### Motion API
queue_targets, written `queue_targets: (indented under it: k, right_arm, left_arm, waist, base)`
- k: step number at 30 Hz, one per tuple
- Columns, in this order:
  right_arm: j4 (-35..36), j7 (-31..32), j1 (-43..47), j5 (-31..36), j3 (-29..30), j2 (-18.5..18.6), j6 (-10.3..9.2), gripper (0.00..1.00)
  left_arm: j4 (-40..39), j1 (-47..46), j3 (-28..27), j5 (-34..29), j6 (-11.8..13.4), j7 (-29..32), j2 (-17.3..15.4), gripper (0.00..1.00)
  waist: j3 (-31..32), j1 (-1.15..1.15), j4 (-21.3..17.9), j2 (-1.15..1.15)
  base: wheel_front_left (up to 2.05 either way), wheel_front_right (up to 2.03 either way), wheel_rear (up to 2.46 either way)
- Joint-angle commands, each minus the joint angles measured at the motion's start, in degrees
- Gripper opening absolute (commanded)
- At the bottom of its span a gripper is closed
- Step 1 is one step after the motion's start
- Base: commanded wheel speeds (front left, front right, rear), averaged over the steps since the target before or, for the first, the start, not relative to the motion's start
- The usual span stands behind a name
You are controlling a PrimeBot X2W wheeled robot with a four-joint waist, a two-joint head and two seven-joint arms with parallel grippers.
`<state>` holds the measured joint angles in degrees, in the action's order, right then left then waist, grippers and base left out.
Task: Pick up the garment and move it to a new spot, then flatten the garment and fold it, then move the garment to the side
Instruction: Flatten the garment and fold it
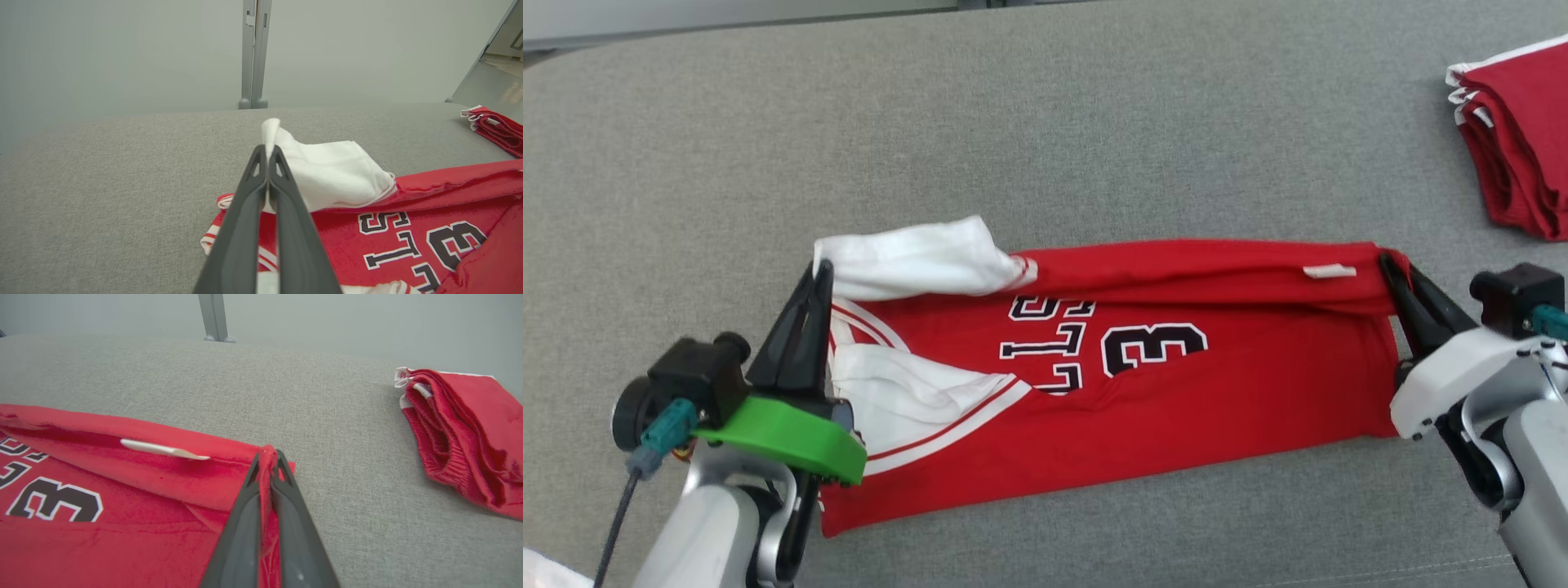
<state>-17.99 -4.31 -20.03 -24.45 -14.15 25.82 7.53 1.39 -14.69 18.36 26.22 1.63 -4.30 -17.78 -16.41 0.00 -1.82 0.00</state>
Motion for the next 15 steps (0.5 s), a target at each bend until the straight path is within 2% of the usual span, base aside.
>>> queue_targets:
  k: [1, 9, 13, 14, 15]
  right_arm:
    - [0.93, -0.17, 2.68, 0.29, 1.26, -0.71, -0.09, 0.00]
    - [3.51, 0.80, 11.27, 2.69, 6.22, -4.43, -0.09, 0.00]
    - [2.96, 0.16, 12.11, 3.47, 7.26, -5.69, -0.09, 0.00]
    - [2.70, -0.04, 12.26, 3.67, 7.50, -5.91, -0.09, 0.02]
    - [2.34, -0.33, 12.48, 3.99, 7.79, -6.20, -0.09, 0.25]
  left_arm:
    - [-0.76, 2.68, 0.00, 0.96, 0.61, -0.65, 0.36, 0.00]
    - [0.31, 11.60, 1.12, 2.56, 2.09, -2.70, 2.23, 0.00]
    - [2.91, 12.82, 1.59, 3.45, 1.60, -4.00, 3.42, 0.00]
    - [3.76, 12.88, 1.77, 3.47, 1.44, -4.25, 3.46, 0.00]
    - [4.74, 12.81, 2.10, 2.89, 1.36, -4.68, 3.38, 0.00]
  waist:
    - [5.40, 0.00, 0.79, 0.00]
    - [8.74, 0.00, 1.14, 0.00]
    - [8.77, 0.00, 1.05, 0.00]
    - [8.72, 0.00, 1.05, 0.00]
    - [8.69, 0.00, 1.03, 0.00]
  base:
    - [0.00, 0.00, 0.00]
    - [0.00, 0.00, 0.00]
    - [0.00, 0.00, 0.00]
    - [0.00, 0.00, 0.00]
    - [0.00, 0.00, 0.00]
